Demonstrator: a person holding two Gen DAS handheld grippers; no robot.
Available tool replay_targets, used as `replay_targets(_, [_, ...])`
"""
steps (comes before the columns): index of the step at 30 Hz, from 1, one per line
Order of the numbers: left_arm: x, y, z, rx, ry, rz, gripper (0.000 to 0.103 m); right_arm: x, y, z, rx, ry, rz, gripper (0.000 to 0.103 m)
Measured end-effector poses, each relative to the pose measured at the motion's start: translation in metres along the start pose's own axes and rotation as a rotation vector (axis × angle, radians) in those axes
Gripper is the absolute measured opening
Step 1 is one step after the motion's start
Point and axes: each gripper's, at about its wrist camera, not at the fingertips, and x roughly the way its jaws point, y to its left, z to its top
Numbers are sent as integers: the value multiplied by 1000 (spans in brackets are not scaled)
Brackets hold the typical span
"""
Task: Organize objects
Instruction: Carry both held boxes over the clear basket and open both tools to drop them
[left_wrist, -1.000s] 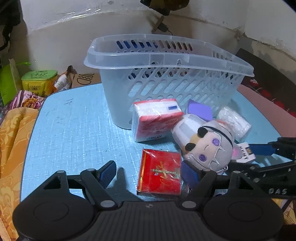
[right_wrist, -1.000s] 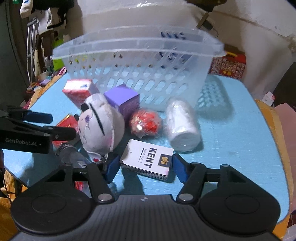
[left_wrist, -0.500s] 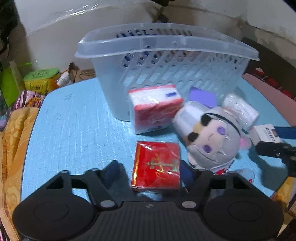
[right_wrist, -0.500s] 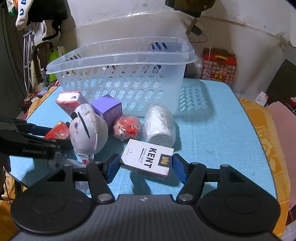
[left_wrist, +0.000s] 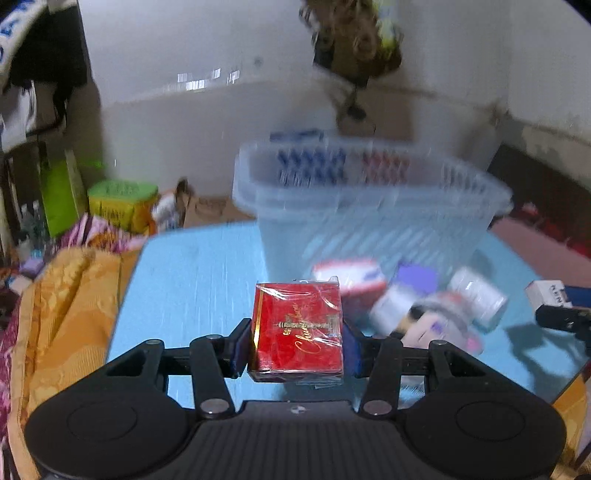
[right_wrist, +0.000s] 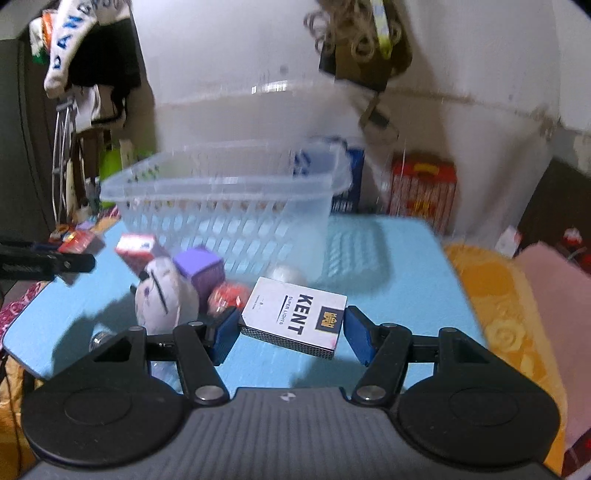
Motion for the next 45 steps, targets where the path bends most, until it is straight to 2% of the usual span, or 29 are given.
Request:
replay_targets(5, [-27, -15, 8, 10, -129, -35, 53, -12, -2, 2, -13, -96, -1, 65])
replay_targets(11, [-42, -27, 9, 30, -198, -39, 53, -33, 4, 12, -25, -227, 21, 65])
replay_targets(15, [-48, -29, 22, 13, -233, -53, 53, -34, 9, 37, -33, -284, 61, 65])
replay_targets(18, [-41, -31, 45, 8, -248, -64, 53, -23, 17, 69, -77, -313, 50, 65])
replay_targets(23, [-6, -29, 99, -31, -240, -67, 53, 21, 27, 131, -105, -290, 54, 65])
replay_targets(25, [14, -24, 115, -57, -231, -64, 53, 40, 25, 140, -103, -256, 54, 65])
replay_targets(30, [56, -12, 123, -102, -185, -76, 53, 68, -2, 126, 19, -242, 113, 65])
replay_targets(34, [66, -14, 113, -88, -177, -63, 53, 76, -6, 115, -4, -200, 81, 65])
replay_targets(37, [71, -12, 110, -99, -162, -68, 53, 77, -14, 113, 38, -166, 108, 65])
replay_targets(42, [73, -21, 110, -69, -167, -26, 53, 82, -4, 112, -37, -154, 59, 65])
replay_targets(45, [76, -24, 111, -78, -157, -30, 53, 84, -2, 113, -49, -153, 60, 65])
